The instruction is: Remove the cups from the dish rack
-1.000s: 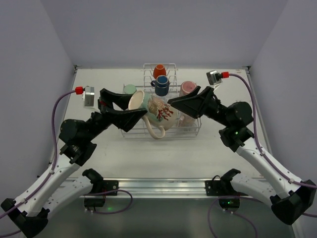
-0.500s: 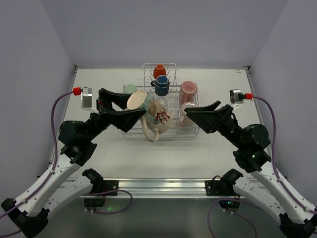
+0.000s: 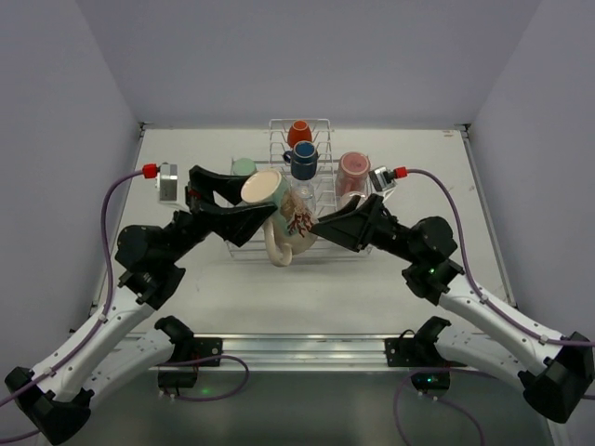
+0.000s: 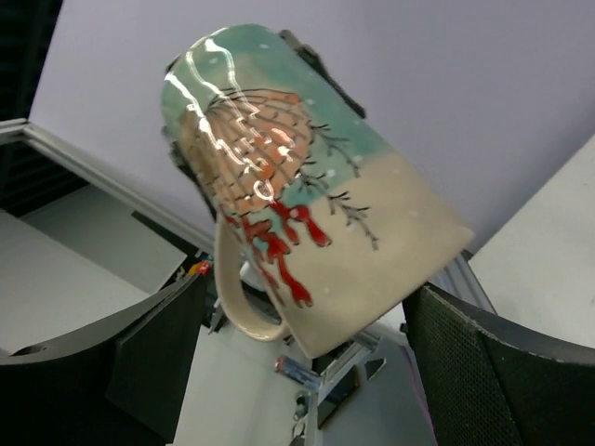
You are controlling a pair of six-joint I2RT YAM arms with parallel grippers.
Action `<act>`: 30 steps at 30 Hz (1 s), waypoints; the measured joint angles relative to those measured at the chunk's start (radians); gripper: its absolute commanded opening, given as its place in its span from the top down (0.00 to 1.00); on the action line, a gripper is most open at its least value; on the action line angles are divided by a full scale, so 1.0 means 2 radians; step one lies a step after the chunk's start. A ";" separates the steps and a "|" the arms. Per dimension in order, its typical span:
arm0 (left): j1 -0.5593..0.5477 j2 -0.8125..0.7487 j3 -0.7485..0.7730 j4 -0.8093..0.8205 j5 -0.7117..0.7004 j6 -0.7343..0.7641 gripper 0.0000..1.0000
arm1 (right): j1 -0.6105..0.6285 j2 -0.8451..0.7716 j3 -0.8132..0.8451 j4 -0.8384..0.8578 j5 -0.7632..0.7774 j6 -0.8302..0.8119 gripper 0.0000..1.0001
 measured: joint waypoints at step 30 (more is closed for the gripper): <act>-0.007 -0.078 -0.051 -0.072 -0.026 0.014 0.00 | 0.046 0.018 0.096 -0.047 0.027 -0.088 1.00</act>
